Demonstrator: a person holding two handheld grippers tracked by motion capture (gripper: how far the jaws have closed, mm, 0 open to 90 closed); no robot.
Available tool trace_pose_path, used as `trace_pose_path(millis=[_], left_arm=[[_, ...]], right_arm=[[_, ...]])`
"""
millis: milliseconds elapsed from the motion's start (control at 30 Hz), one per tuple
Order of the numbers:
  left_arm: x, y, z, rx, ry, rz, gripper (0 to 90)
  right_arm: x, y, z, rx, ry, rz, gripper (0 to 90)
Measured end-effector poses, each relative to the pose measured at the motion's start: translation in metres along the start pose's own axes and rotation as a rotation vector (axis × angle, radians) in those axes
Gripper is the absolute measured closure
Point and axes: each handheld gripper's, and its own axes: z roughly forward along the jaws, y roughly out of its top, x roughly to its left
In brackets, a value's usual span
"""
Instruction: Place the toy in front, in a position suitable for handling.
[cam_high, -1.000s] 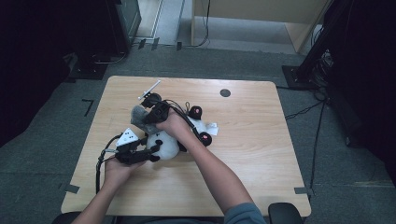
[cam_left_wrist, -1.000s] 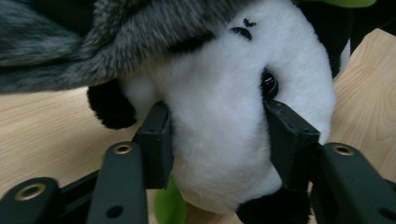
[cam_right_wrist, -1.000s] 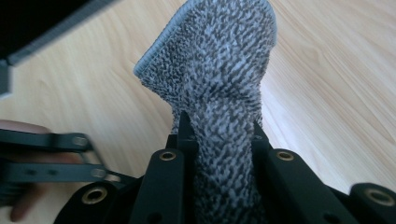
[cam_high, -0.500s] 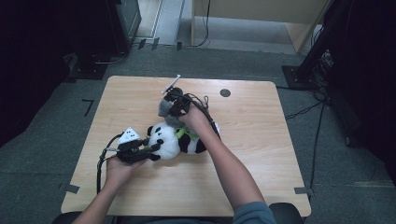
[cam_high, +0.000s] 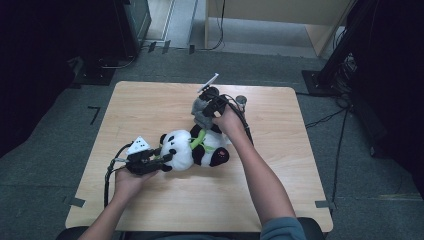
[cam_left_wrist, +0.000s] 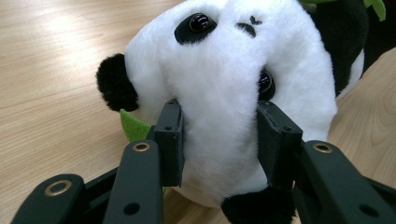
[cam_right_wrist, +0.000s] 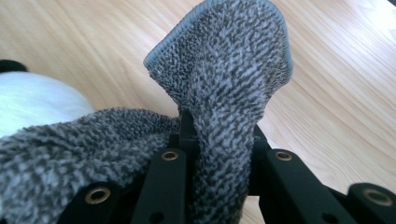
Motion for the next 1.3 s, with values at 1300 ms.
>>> trace_pose_path(millis=[1300], left_arm=[[0.0, 0.005, 0.003, 0.018, 0.011, -0.035, 61.9]], right_arm=[[0.04, 0.001, 0.016, -0.021, 0.128, -0.084, 77.8]])
